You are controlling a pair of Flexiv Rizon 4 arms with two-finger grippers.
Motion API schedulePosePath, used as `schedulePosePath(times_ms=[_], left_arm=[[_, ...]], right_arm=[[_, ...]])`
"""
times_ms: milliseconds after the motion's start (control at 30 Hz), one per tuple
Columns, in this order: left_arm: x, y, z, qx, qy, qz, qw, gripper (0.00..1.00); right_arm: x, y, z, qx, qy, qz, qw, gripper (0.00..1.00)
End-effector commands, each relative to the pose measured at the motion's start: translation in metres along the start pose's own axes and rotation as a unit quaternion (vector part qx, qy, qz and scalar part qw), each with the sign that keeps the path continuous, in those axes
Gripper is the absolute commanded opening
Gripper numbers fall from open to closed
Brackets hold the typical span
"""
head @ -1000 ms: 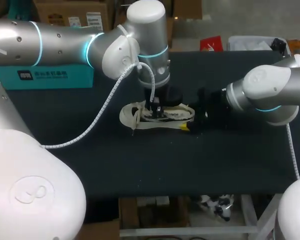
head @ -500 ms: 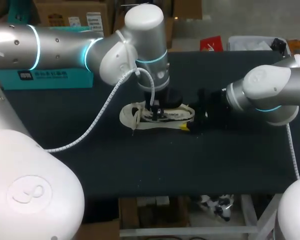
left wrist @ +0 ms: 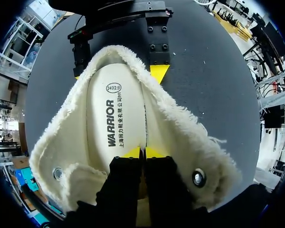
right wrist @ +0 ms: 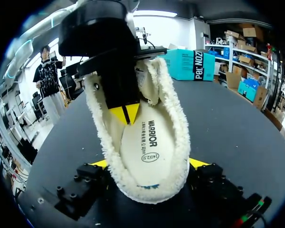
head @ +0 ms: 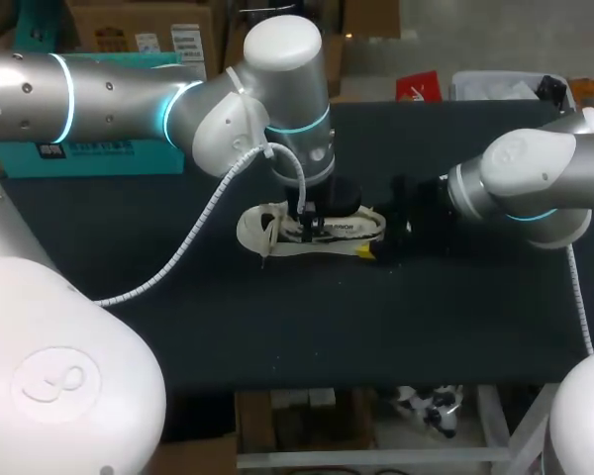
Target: Open the shoe tongue, take the insole out of the shoe, put the insole back into the shoe, and pack the shoe into the shoebox
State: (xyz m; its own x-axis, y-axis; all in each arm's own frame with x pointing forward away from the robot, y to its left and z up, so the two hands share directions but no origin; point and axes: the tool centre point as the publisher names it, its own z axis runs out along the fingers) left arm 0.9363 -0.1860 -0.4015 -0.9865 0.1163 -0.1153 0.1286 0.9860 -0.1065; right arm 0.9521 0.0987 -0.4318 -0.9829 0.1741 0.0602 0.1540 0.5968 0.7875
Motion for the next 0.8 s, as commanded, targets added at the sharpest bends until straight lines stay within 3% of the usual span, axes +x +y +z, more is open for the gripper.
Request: schedulePosePath(times_ms=[33, 200, 367, 800], left_arm=[[0.005, -0.001, 0.038, -0.006, -0.013, -0.004, 1.0, 0.11], [-0.002, 0.001, 0.048, -0.008, -0.019, -0.009, 1.0, 0.1], [-0.008, 0.003, 0.057, -0.01, -0.027, -0.01, 1.0, 0.23], [-0.03, 0.008, 0.09, -0.025, -0.061, -0.01, 0.998, 0.21]], right_arm=[[-0.001, -0.006, 0.004, -0.001, 0.001, 0.0, 1.0, 0.0], [-0.001, -0.006, 0.004, -0.001, 0.001, 0.0, 1.0, 0.0], [-0.001, -0.006, 0.004, -0.001, 0.001, 0.0, 1.0, 0.0], [-0.001, -0.006, 0.004, -0.001, 0.001, 0.0, 1.0, 0.0]])
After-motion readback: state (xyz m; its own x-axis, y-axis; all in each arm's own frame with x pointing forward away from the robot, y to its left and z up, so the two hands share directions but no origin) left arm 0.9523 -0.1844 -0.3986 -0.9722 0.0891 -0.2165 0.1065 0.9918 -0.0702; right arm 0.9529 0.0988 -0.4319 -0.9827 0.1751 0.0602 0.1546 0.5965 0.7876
